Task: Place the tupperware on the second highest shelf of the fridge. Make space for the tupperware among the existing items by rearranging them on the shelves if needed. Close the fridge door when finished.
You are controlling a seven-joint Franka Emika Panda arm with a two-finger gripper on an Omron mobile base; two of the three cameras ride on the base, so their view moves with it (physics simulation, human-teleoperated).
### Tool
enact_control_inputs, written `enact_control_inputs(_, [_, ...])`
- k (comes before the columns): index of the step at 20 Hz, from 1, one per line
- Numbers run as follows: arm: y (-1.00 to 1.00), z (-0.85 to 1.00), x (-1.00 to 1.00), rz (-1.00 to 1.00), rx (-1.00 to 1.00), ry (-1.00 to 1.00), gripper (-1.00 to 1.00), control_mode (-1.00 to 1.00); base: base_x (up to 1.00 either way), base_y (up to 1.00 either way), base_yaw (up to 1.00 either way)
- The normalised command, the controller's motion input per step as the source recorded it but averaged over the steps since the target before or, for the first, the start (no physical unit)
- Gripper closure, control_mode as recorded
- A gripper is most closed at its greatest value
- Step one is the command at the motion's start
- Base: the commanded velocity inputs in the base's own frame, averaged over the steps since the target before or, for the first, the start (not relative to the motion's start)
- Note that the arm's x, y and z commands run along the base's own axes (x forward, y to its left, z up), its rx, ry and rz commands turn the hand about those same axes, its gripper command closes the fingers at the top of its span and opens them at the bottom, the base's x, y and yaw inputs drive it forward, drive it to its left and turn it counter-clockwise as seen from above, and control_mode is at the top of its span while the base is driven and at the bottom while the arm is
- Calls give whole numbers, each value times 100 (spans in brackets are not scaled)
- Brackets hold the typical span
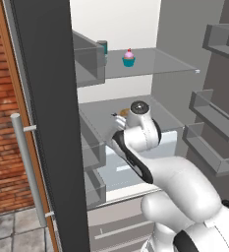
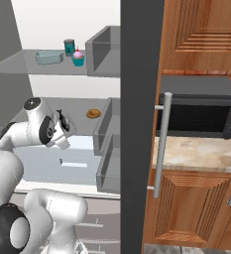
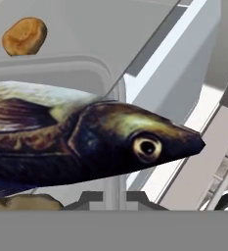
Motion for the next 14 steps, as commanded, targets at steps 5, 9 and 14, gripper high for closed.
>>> enact_control_inputs(5, [27,0,33,-1,0,21,100,-100,0,0,0])
enact_control_inputs(9, [20,14,35,-4,0,25,100,-100,0,0,0])
enact_control_inputs(14, [1,-7,20,-1,1,-3,100,-100,0,0,0])
